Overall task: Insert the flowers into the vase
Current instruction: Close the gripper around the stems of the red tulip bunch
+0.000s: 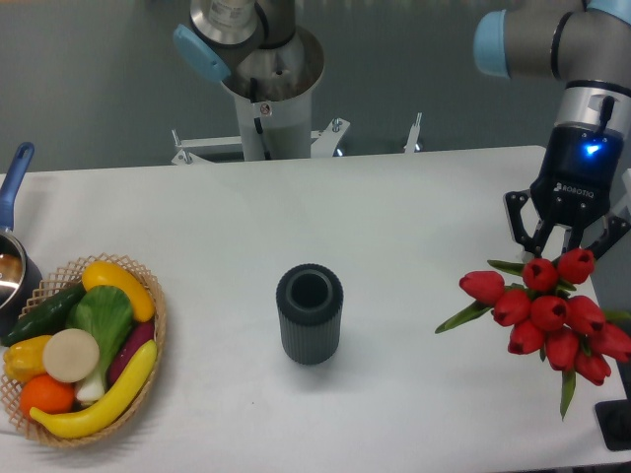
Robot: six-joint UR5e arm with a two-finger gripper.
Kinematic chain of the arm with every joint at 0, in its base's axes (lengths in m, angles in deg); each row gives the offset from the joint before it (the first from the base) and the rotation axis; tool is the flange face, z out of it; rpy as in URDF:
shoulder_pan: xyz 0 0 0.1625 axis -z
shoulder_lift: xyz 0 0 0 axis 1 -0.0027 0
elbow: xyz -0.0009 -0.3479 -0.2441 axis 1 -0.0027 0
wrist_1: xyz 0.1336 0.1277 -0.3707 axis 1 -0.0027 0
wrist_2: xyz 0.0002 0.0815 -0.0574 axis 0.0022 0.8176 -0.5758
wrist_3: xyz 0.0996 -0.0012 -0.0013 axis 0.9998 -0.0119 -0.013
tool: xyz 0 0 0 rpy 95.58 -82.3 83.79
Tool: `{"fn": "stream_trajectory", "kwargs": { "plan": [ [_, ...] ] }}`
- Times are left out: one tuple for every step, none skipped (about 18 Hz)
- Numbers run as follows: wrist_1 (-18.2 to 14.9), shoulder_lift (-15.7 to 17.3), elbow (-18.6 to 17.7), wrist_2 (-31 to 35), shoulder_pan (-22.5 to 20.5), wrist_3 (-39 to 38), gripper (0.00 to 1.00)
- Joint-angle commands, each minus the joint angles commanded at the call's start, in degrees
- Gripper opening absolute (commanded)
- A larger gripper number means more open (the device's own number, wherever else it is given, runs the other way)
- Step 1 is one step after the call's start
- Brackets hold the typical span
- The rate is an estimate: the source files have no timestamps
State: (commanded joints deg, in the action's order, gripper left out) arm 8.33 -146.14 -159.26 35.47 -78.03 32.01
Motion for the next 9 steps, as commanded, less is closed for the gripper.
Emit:
{"fn": "stream_trajectory", "kwargs": {
  "plan": [
    [0.0,0.0,-0.1,0.0,0.0,0.0,0.33],
    [0.0,0.0,0.0,0.0,0.0,-0.1,0.33],
    [0.0,0.0,0.1,-0.1,0.0,-0.1,0.33],
    [-0.1,0.0,0.1,-0.1,0.1,-0.1,0.33],
    [0.0,0.0,0.0,-0.2,0.4,-0.1,0.33],
    [0.0,0.0,0.0,-0.2,0.4,-0.1,0.33],
    [0.0,0.0,-0.1,-0.3,0.5,-0.1,0.33],
    [-0.1,0.0,-0.1,-1.0,0.5,-0.1,0.33],
    [0.0,0.0,-0.1,-1.4,0.7,-0.1,0.34]
  ]
}}
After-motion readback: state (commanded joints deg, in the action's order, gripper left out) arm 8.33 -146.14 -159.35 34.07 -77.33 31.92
